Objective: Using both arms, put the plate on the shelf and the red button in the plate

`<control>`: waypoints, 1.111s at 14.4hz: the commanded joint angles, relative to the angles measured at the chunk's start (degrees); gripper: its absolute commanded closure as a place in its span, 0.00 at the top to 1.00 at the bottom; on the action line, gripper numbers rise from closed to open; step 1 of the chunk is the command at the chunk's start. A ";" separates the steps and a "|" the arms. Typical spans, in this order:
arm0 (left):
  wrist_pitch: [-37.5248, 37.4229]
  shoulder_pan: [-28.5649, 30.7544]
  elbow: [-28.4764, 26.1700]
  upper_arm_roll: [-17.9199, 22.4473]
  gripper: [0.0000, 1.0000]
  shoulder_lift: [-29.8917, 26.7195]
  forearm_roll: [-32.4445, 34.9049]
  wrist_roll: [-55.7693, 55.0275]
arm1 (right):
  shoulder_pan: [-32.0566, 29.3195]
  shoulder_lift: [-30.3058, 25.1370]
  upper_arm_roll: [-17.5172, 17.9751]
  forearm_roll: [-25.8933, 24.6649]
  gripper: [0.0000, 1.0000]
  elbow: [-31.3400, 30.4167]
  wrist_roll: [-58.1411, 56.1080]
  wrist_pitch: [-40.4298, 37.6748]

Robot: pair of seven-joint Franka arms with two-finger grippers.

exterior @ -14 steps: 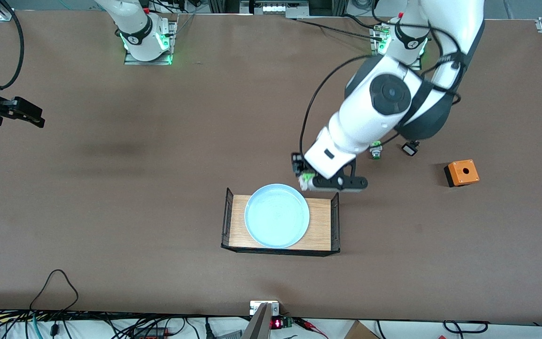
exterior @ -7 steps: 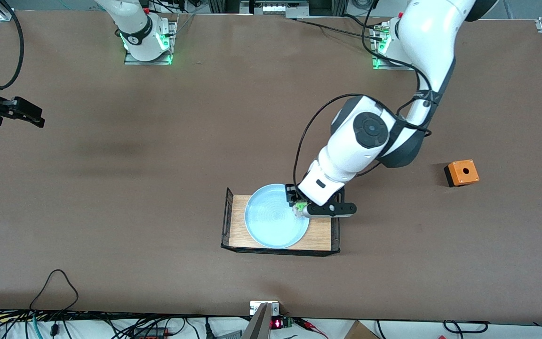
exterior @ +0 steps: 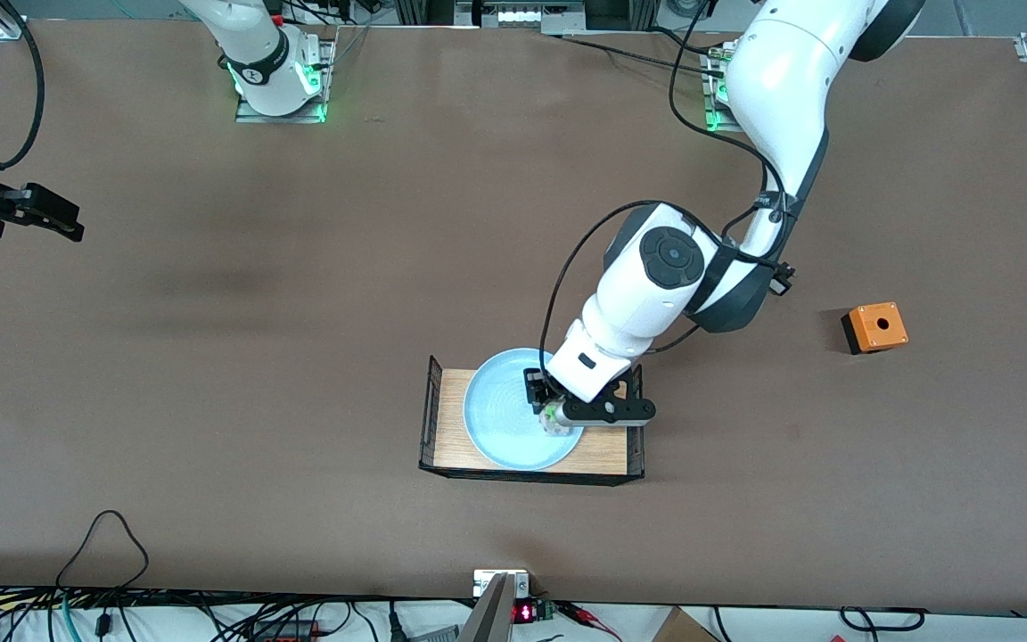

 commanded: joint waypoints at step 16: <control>-34.03 0.52 2.26 0.82 1.00 -12.43 4.13 0.01 | -0.67 0.01 -0.17 1.24 1.00 0.49 -1.13 -0.68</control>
